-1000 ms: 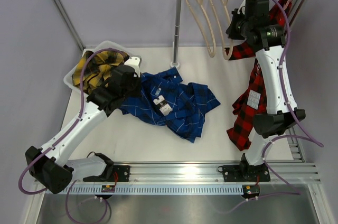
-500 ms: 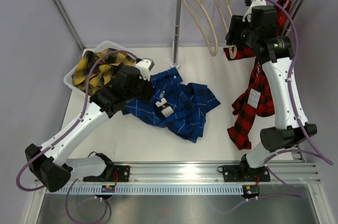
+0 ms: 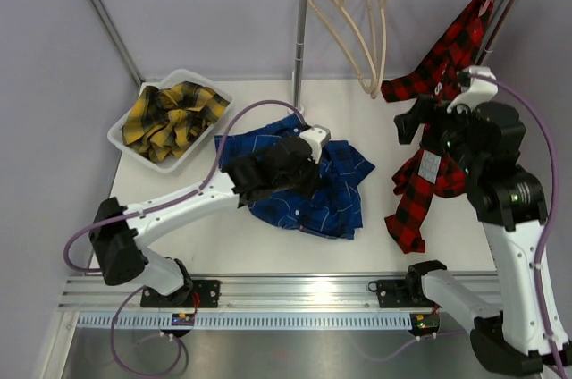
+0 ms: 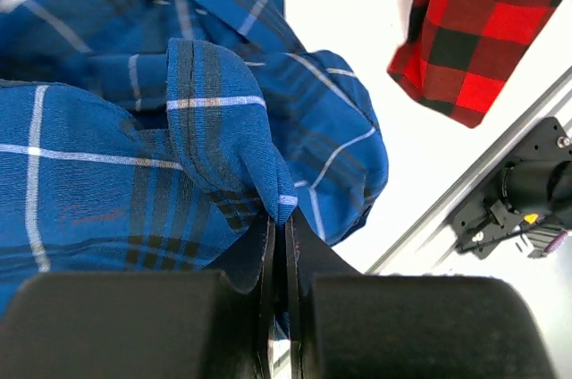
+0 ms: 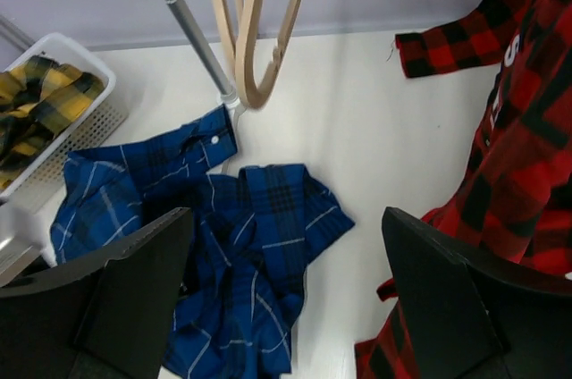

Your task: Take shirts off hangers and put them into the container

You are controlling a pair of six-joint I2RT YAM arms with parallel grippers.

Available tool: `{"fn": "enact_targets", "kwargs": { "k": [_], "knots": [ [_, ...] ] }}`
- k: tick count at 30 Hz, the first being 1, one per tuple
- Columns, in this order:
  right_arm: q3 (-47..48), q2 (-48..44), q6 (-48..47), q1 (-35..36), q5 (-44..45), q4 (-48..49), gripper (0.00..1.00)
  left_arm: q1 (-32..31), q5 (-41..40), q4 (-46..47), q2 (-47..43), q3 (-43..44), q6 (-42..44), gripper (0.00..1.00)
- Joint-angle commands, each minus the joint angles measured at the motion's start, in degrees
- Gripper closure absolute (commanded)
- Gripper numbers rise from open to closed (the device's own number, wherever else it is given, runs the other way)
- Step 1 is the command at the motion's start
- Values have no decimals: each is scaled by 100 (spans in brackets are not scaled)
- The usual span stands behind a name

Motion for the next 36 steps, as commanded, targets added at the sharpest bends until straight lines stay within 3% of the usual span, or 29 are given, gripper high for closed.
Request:
{"fn": "enact_targets", "kwargs": {
  "k": [1, 5, 6, 9, 10, 12, 20, 24, 26, 29, 30, 33, 36],
  "knots": [
    [-841, -730, 284, -15, -462, 418, 4, -66, -400, 941, 583, -235, -391, 97],
    [-1606, -1503, 434, -23, -568, 559, 3, -66, -918, 1356, 1128, -605, -707, 67],
    [-1816, -1618, 452, -15, -568, 577, 3, -66, -1032, 1409, 1208, -658, -795, 52],
    [-2177, -2075, 618, -15, -646, 690, 2, -66, -1357, 1550, 1402, -834, -1138, 23],
    [-2248, -2259, 671, -23, -708, 717, 2, -66, -1463, 1585, 1437, -896, -1208, 8],
    [-2423, -2401, 680, -24, -778, 770, 2, -66, -1709, 1585, 1534, -1001, -1358, 1],
    [-2723, -2639, 637, -23, -910, 866, 2, -58, -2071, 1612, 2386, -932, -1481, 1],
    [-2811, -2691, 593, -15, -902, 902, 1, -49, -2106, 1761, 2764, -1010, -1648, 4],
    [-2838, -2726, 575, -24, -928, 928, 1, -40, -2106, 1796, 2896, -1089, -1762, 16],
    [-2838, -2762, 566, -15, -945, 955, 1, -31, -2114, 1823, 3002, -1177, -1859, 41],
    [-2838, -2779, 566, -23, -954, 963, 1, -23, -2123, 1832, 3002, -1212, -1885, 66],
    [-2864, -2779, 566, -24, -998, 981, 1, -14, -2176, 1867, 2888, -1371, -1886, 100],
    [-2882, -2779, 566, -6, -1016, 1007, 1, 13, -2246, 1867, 2495, -1485, -1544, 100]
  ]
}}
